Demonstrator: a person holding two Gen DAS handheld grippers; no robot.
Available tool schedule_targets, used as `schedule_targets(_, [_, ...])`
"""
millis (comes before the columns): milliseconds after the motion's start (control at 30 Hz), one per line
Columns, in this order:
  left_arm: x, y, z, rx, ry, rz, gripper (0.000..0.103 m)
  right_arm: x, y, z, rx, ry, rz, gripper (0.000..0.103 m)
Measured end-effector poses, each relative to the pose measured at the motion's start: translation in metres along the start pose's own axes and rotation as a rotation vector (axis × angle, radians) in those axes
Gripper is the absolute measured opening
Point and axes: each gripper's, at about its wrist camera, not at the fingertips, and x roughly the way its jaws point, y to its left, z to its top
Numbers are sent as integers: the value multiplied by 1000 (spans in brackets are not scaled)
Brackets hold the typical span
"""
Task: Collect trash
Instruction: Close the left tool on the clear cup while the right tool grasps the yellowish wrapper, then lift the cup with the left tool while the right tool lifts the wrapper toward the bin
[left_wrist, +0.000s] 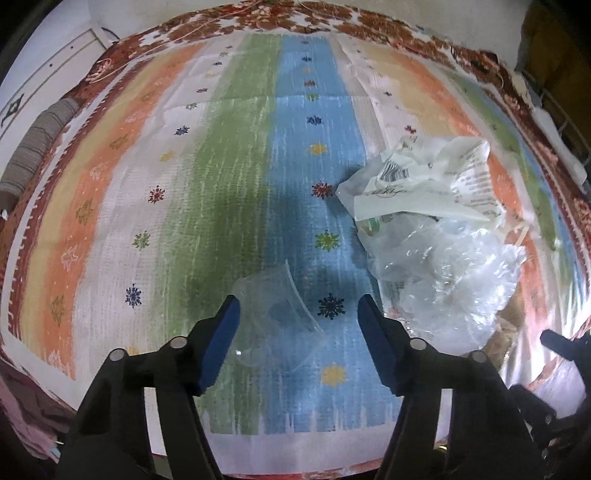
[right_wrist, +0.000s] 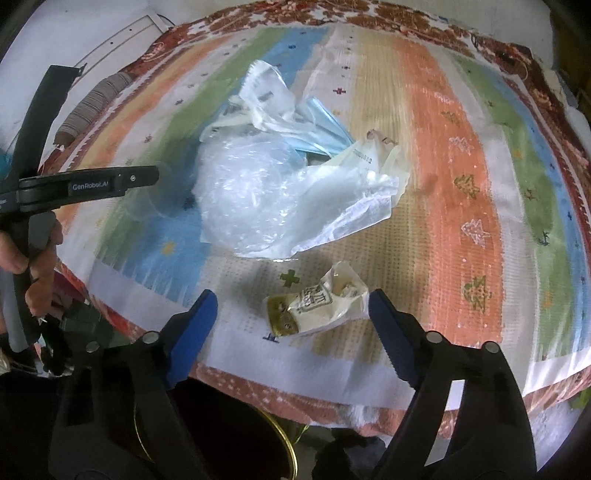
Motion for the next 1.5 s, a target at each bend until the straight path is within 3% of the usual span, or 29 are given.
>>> schedule_targets(267, [8, -3, 3, 37, 21, 49, 48, 25, -4, 7, -4, 65, 0, 65])
schedule_targets(567, [17, 1, -2, 44, 42, 56, 31, 36, -8, 4, 11, 99, 12, 56])
schedule_targets(633, [16, 4, -3, 41, 37, 53, 28, 36, -7, 4, 11, 102, 19, 47])
schedule_targets(767, [12, 9, -5, 36, 22, 58, 22, 34, -4, 4, 0, 102, 22, 39])
schedule_targets(833, [9, 9, -6, 38, 17, 59, 12, 33, -5, 3, 2, 100, 18, 25])
schedule_targets(867, [8, 10, -7, 39, 15, 58, 4, 32, -5, 2, 3, 98, 15, 23])
schedule_targets(1000, [3, 7, -9, 54, 5, 50, 4, 28, -5, 2, 4, 87, 14, 11])
schedule_targets(1500, [-37, 6, -12, 16, -65, -57, 4, -12, 6, 4, -6, -15, 55, 9])
